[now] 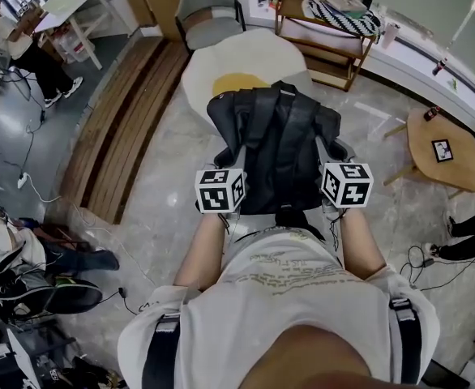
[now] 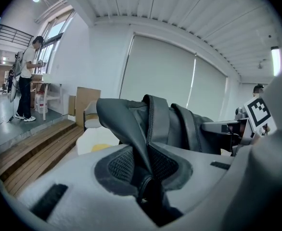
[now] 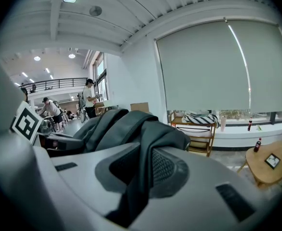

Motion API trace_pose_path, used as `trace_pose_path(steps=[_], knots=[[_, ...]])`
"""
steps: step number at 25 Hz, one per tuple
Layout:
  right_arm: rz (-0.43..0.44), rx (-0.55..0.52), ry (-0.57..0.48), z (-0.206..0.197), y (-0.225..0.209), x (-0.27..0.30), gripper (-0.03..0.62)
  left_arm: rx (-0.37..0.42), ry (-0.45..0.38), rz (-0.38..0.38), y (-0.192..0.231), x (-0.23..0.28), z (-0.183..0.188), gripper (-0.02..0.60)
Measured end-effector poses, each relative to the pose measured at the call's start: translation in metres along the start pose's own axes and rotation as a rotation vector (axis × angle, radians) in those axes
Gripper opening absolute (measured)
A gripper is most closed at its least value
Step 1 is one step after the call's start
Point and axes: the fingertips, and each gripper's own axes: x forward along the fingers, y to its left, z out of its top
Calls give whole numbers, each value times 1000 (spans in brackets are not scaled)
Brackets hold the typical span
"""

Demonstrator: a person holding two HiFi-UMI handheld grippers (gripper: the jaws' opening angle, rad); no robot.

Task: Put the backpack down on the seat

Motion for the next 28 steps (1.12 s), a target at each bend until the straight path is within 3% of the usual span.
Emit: trace_pose_path(steps=[11, 28], knots=[[-17, 29, 30, 32, -64, 69, 54, 9, 49, -25, 3, 95, 37, 87], [41, 55, 11, 82, -157, 152, 54, 22, 76, 19, -9, 209, 92, 84]])
